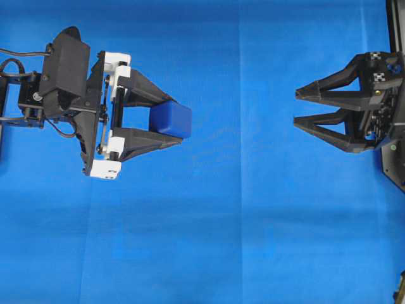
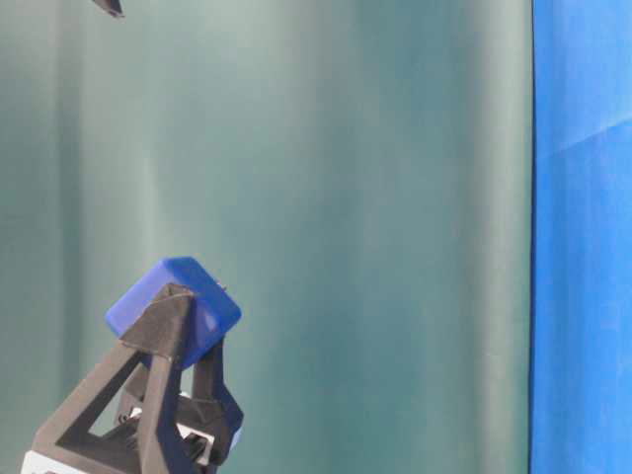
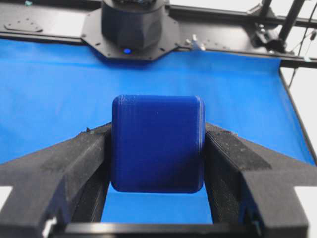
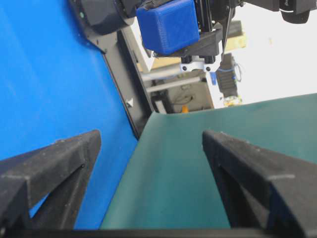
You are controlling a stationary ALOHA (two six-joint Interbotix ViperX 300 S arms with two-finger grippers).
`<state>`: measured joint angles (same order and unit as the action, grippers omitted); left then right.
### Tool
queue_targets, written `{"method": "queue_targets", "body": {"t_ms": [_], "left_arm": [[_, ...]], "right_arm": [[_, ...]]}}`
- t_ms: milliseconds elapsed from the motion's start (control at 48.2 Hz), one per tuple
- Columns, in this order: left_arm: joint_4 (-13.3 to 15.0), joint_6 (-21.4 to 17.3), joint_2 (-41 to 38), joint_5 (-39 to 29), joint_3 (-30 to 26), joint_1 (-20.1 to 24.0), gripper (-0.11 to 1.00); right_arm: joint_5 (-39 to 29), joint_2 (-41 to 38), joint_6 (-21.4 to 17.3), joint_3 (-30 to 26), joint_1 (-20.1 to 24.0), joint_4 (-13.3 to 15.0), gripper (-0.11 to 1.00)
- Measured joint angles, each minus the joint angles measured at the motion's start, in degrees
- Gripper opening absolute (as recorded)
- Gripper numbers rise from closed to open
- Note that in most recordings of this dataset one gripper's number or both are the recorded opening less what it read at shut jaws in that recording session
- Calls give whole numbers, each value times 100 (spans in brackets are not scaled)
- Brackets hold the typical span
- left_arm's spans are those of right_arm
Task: Handover the blue block to the right arm after grasping it with the left arm, then place it in the designated position.
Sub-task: 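Move the open right gripper toward the cube held by the left gripper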
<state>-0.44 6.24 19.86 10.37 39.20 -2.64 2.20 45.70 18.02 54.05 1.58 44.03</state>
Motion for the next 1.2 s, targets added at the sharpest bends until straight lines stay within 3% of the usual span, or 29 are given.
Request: {"method": "queue_targets", "body": {"t_ms": [457, 1204], "left_arm": [[9, 9, -9, 0, 0, 0, 47], [18, 18, 0, 0, 9, 0, 47]], "right_arm": [[176, -290, 9, -211, -9, 0, 95], [554, -2470, 272, -1793, -9, 202, 95]]}}
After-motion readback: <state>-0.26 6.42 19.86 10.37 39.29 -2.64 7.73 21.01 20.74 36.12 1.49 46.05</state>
